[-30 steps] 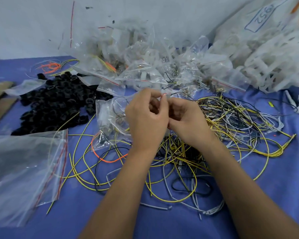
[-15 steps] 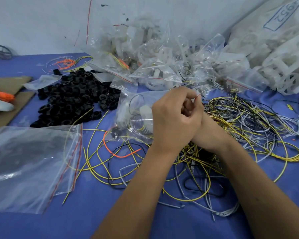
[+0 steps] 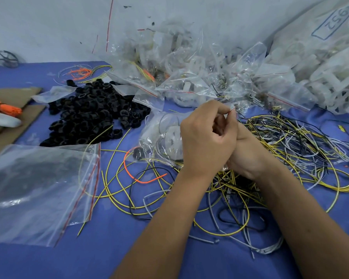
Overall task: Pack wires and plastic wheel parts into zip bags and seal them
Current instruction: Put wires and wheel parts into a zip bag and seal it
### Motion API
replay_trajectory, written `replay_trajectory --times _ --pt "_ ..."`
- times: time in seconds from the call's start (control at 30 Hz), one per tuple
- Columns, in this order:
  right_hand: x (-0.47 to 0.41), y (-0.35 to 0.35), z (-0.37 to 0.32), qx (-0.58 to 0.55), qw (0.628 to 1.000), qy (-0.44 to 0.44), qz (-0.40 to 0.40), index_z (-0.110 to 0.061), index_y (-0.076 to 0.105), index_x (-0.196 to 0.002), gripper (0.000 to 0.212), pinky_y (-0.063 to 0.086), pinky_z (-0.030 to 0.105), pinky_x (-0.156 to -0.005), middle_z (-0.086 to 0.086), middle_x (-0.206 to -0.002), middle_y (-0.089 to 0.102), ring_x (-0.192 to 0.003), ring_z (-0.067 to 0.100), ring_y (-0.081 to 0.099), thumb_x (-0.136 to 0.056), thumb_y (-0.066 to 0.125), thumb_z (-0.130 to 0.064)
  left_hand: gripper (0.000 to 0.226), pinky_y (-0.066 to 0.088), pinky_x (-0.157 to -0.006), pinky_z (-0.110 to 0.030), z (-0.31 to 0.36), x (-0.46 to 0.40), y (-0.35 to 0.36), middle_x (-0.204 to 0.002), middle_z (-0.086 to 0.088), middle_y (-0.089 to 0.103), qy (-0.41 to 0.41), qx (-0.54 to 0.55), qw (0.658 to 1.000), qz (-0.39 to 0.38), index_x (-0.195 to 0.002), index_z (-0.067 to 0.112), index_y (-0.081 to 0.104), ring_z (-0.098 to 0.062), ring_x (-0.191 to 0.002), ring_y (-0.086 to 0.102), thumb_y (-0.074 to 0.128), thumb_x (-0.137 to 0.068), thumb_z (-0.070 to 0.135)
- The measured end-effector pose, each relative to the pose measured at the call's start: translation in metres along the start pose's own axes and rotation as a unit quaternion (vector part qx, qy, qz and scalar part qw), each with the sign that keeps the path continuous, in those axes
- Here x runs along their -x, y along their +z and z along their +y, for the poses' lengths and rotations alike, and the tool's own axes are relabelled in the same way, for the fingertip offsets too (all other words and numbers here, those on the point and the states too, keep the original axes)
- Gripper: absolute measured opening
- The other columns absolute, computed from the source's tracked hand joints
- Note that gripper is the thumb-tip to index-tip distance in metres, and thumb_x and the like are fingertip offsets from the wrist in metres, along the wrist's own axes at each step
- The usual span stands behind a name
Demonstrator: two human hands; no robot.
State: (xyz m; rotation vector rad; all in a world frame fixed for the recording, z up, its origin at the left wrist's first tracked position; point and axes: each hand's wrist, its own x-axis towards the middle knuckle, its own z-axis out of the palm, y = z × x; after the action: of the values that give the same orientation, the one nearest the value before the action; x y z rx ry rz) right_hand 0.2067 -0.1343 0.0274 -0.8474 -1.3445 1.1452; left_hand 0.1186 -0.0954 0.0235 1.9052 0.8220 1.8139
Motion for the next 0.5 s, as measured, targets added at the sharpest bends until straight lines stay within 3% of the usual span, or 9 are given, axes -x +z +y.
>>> replay_trajectory --times 0.1,0.17,0.23,0.3,0.4,0.5 --pt "0.001 -0.003 0.004 0.054 0.998 0.014 0.023 -0.03 0.072 -0.091 0.046 0.051 0.024 -0.06 -0.012 -0.077 0.069 -0.07 0.005 0.064 -0.099 0.042 0.004 0.009 0.05 -0.064 -0.029 -0.001 0.002 0.002 -0.071 0.003 0.067 -0.011 0.004 1.0 -0.005 -0.08 0.008 0.07 -0.012 -0.066 0.061 0.078 -0.085 0.01" --pt "0.003 -0.004 0.005 0.09 0.995 0.037 0.007 -0.027 0.064 -0.099 0.045 0.049 0.023 -0.056 -0.016 -0.073 0.067 -0.065 0.001 0.06 -0.098 0.04 0.01 0.011 0.049 -0.064 -0.027 0.0 0.003 0.002 -0.07 0.004 0.066 -0.009 0.002 1.0 -0.009 -0.079 0.009 0.069 -0.011 -0.065 0.06 0.078 -0.085 0.009" --pt "0.006 -0.005 0.004 0.135 0.989 0.064 -0.009 -0.041 0.062 -0.091 0.051 0.042 0.019 -0.048 -0.017 -0.064 0.062 -0.055 -0.003 0.05 -0.091 0.04 0.005 0.013 0.047 -0.064 -0.024 -0.002 0.004 0.003 -0.069 0.004 0.064 -0.005 -0.003 1.0 -0.01 -0.078 0.01 0.067 -0.01 -0.065 0.058 0.077 -0.086 0.01" --pt "0.005 -0.007 0.004 0.161 0.983 0.085 -0.006 -0.049 0.063 -0.081 0.054 0.039 0.022 -0.047 -0.013 -0.062 0.059 -0.054 0.007 0.045 -0.088 0.041 0.0 0.013 0.046 -0.063 -0.023 -0.004 0.005 0.003 -0.068 0.005 0.063 -0.008 -0.005 1.0 -0.004 -0.077 0.011 0.066 -0.009 -0.064 0.057 0.077 -0.086 0.011" --pt "0.003 -0.008 0.007 0.138 0.987 0.078 0.028 -0.042 0.068 -0.084 0.059 0.041 0.029 -0.046 -0.007 -0.066 0.062 -0.055 0.015 0.05 -0.099 0.039 0.007 0.013 0.046 -0.062 -0.023 -0.008 0.007 0.004 -0.067 0.009 0.062 -0.027 -0.008 1.0 -0.007 -0.078 0.014 0.066 -0.006 -0.064 0.056 0.076 -0.086 0.014" --pt "0.002 -0.012 0.005 0.106 0.99 0.059 0.077 -0.023 0.073 -0.083 0.046 0.043 0.027 -0.05 0.0 -0.07 0.065 -0.06 0.017 0.056 -0.103 0.042 0.005 0.011 0.049 -0.059 -0.03 -0.01 0.008 0.007 -0.065 0.009 0.06 -0.055 -0.019 0.998 -0.033 -0.078 0.016 0.065 -0.008 -0.061 0.056 0.074 -0.085 0.016"
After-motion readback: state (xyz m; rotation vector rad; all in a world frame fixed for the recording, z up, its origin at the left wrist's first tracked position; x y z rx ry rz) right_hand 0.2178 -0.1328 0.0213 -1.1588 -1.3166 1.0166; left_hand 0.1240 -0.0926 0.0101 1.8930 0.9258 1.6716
